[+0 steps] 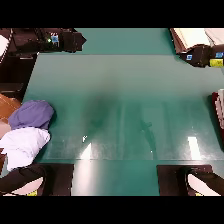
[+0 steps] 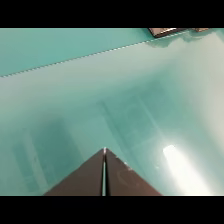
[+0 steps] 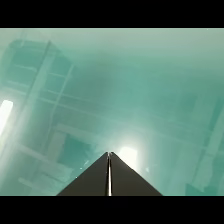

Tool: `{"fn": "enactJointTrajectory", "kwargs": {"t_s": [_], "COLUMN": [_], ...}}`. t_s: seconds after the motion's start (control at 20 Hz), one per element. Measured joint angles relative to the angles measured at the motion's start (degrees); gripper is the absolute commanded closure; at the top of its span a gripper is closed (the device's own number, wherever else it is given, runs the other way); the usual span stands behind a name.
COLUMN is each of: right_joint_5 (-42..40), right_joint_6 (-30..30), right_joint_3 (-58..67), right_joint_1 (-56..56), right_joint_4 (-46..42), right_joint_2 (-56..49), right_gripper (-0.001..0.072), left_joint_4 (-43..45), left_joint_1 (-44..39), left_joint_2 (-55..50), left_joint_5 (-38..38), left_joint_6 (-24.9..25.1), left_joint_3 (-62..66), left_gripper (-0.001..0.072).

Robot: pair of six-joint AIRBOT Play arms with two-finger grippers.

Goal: Fold the shirts.

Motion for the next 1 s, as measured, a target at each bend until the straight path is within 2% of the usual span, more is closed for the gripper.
{"fn": "enactJointTrajectory", "kwargs": {"t_s": [0.75, 0.9, 0.95, 1.0], "right_joint_5": [1.7, 2.6, 2.91, 2.99], "right_joint_6": [0.0, 0.0, 0.0, 0.0], "right_joint_3": [0.0, 0.0, 0.0, 0.0], "right_joint_1": [0.02, 0.02, 0.02, 0.02], "right_joint_4": [0.02, 0.02, 0.0, 0.02], "right_joint_2": [0.0, 0.0, 0.0, 0.0], "right_gripper": [0.0691, 0.0691, 0.0691, 0.0691], "left_joint_4": [0.11, 3.76, 6.16, 8.52], "left_joint_1": [0.11, 1.75, 2.93, 4.31], "left_joint_2": [0.02, 0.59, 0.79, 0.96], "left_joint_5": [0.31, -2.1, -4.81, -7.82], "left_joint_6": [-0.11, -0.09, -0.09, -0.11], "left_joint_3": [0.04, 0.31, 0.35, 0.28], "left_gripper": [0.0684, 0.0682, 0.0519, 0.0174]}}
